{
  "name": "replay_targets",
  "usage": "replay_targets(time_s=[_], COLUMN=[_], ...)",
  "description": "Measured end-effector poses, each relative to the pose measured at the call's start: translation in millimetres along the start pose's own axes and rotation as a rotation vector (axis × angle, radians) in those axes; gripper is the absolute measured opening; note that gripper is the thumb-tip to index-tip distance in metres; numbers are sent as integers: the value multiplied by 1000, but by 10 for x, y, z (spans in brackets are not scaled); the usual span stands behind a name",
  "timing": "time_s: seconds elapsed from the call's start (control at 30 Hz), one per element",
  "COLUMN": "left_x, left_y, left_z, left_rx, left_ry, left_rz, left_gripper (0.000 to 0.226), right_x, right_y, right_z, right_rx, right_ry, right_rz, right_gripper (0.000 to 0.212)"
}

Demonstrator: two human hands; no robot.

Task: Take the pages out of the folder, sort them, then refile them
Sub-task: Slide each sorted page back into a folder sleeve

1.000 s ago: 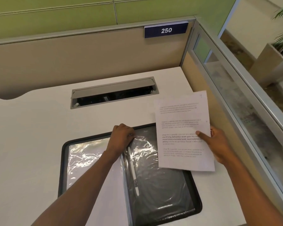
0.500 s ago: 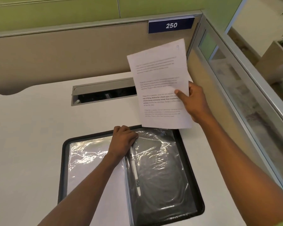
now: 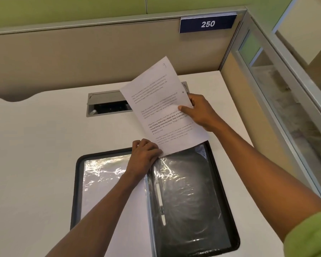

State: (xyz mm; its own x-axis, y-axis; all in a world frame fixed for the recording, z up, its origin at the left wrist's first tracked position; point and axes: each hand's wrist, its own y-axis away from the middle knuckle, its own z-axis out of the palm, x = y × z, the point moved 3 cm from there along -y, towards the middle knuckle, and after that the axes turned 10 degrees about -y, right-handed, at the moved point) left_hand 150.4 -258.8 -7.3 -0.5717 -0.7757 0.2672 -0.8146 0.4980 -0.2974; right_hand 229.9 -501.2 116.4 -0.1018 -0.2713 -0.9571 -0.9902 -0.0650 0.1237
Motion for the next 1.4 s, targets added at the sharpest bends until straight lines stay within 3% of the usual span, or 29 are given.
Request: replay_targets(time_s=[0.2,0.47,0.77,0.97,1.17,1.3,1.4], left_x=[-15,12,645,1119,1204,1089,958], left_y=[-34,-133,-447,-593,-722,-738,-732], left_z=[28,108,231,307,392,456,348], left_rx=[-15,-131,-261,-246,-205,-169,-102], left_ry=[42,93,196,313,427,570,475], left_rz=[-39,-157,-124,-165,-372,-460,-521], left_gripper=[19,11,24,24,21,12,16], right_x=[124,476,803,906,1008,1050,1074], right_y=[-132,-169,-51,-15,55,155,230], right_z=[230,377,272,256,146,-6,-142], right_rx=[-88,-61,48,76,21,-67,-87], right_ry=[-4,47,64,-72,-161,-74,-24], right_rz=[93,203,353,435,517,512,507], right_gripper=[39,38,29,31,31,34,30])
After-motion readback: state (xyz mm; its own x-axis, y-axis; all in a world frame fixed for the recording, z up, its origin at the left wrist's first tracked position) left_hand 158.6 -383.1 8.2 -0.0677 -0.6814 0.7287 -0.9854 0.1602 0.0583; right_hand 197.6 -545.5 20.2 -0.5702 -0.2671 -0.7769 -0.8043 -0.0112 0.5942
